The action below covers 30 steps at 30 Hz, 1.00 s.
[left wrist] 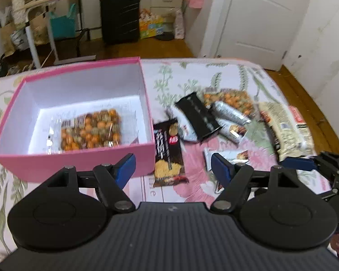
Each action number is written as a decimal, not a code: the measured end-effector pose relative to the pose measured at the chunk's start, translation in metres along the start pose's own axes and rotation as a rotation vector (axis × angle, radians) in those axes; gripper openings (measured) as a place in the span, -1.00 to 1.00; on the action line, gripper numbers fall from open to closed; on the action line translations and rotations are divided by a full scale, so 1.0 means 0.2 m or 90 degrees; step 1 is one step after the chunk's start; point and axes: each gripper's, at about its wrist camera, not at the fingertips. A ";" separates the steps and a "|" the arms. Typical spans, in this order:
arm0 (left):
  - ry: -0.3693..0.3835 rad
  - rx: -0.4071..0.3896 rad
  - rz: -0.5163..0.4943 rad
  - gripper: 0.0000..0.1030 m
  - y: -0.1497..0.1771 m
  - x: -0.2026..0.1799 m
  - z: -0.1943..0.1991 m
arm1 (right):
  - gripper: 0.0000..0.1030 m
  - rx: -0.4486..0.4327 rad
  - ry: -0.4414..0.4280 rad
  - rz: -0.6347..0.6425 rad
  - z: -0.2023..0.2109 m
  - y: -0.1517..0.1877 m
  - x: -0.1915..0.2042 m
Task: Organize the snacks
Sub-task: 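Move the right tool to a white wafer bar and grasp it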
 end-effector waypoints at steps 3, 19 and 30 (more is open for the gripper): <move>-0.017 0.015 0.008 0.41 0.04 -0.02 -0.11 | 0.69 0.011 0.009 -0.018 -0.08 0.05 -0.05; 0.090 0.162 0.016 0.35 -0.10 -0.31 -0.48 | 0.69 0.022 -0.012 0.061 -0.34 0.13 -0.14; 0.119 0.220 0.199 0.35 -0.16 -0.35 -0.76 | 0.04 0.057 -0.047 0.025 -0.32 0.19 -0.18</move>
Point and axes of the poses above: each gripper's, at about its wrist camera, not at the fingertips, and z roughly against the way its jaws point, x to its left, y to its underside, and after that the axes turned 11 degrees about x, right-handed
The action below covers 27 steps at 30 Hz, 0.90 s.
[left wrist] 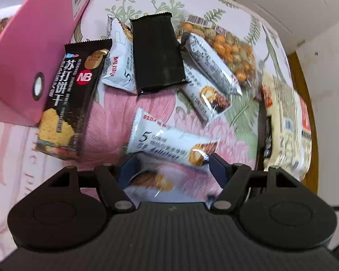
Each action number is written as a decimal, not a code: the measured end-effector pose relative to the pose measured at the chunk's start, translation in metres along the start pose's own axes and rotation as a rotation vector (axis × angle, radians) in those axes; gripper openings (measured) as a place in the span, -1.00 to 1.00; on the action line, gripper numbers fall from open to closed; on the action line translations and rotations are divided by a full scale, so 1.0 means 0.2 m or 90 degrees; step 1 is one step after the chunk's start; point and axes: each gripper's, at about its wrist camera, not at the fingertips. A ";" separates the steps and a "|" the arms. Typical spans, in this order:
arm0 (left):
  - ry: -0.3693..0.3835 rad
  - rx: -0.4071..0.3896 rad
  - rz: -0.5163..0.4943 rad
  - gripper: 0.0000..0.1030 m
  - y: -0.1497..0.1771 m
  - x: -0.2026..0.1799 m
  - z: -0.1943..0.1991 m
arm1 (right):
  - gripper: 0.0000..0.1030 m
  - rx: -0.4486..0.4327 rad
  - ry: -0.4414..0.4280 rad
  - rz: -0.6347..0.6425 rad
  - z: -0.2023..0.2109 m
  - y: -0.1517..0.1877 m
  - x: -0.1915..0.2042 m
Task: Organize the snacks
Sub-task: 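Move the right tool to a white wafer bar and grasp it, then lift the wafer bar with the right tool over the pink box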
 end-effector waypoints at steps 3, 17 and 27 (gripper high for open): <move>0.003 -0.007 0.034 0.38 -0.01 -0.01 -0.01 | -0.05 0.018 -0.039 -0.005 0.02 0.03 0.00; -0.075 -0.049 0.019 0.13 -0.05 -0.12 -0.08 | 0.17 0.003 -0.036 0.105 -0.05 -0.01 0.07; -0.073 -0.066 -0.045 -0.29 0.00 -0.07 -0.04 | -0.35 -0.015 -0.001 0.077 -0.03 0.05 0.14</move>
Point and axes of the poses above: each gripper's, at about its wrist camera, not at the fingertips, and z roughly against the way its jaws point, x to its left, y to its underside, and after that the axes turned 11 degrees about x, right-handed
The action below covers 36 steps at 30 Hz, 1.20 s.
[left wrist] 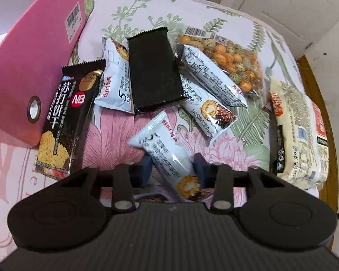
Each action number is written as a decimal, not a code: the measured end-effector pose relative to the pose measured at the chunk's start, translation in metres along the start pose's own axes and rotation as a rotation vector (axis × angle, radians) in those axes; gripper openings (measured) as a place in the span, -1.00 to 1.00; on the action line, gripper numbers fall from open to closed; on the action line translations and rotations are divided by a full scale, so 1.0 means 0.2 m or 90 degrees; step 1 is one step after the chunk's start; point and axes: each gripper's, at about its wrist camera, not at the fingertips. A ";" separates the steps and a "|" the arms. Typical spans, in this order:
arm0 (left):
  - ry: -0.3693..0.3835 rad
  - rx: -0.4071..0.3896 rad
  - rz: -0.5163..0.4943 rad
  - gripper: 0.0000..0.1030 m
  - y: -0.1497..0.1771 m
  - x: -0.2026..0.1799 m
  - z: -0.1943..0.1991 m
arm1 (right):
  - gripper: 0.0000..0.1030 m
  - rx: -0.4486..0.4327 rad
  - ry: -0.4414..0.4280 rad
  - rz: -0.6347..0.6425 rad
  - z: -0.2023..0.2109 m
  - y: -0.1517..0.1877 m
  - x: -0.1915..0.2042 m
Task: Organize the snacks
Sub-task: 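Lift the wafer bar with the right tool over the pink box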
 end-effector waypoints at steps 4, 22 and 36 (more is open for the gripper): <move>0.002 -0.028 -0.021 -0.31 0.03 0.03 0.07 | -0.37 0.025 -0.004 -0.072 0.07 0.01 0.00; 0.002 -0.032 -0.038 -0.34 0.22 0.25 0.28 | -0.37 0.032 0.034 -0.166 0.28 -0.01 0.00; -0.021 0.009 -0.069 -0.34 0.27 0.42 0.72 | -0.37 0.006 -0.006 -0.076 0.55 -0.17 0.20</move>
Point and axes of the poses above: each gripper's, at about its wrist camera, not at the fingertips, and z roughly against the way its jaws point, x to its left, y to its underside, and after that the axes turned 11 degrees about x, right-handed
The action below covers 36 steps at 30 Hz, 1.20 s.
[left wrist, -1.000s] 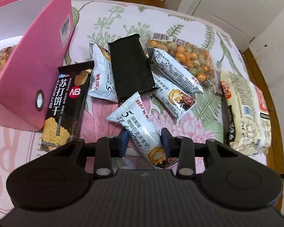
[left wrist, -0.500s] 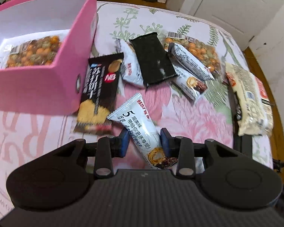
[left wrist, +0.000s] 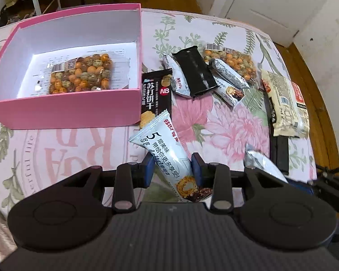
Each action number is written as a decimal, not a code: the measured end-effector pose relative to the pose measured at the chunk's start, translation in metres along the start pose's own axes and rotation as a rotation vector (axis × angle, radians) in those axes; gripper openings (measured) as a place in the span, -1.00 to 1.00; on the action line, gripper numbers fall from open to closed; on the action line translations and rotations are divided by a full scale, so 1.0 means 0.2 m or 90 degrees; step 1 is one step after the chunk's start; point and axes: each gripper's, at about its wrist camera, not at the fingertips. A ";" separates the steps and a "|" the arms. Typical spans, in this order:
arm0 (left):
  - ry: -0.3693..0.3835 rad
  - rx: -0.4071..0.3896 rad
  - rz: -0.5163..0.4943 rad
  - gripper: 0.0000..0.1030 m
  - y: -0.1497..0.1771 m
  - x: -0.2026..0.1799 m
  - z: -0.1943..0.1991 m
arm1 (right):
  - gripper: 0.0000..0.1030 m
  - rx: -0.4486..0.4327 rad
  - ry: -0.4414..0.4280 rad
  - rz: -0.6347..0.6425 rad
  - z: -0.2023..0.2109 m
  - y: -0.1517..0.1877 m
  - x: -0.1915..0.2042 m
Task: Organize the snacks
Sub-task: 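Lift the wafer bar with the right tool over the pink box, then open both tools to drop their white wafer bars into the pink box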
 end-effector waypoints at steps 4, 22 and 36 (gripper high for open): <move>-0.051 -0.014 -0.016 -0.34 -0.01 0.03 0.09 | -0.37 -0.024 -0.003 0.037 0.05 -0.08 0.08; -0.103 -0.087 0.023 -0.34 -0.43 0.49 0.30 | -0.37 -0.111 -0.001 0.146 -0.35 -0.82 0.36; -0.051 0.001 0.101 -0.33 -0.63 0.80 -0.20 | -0.35 -0.044 0.045 0.190 -0.79 -1.00 0.48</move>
Point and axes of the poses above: each gripper's, at about its wrist camera, not at the fingertips, and z roughly against the way its jaws point, x to its left, y to its underside, and after that the axes turned 11 degrees about x, right-handed
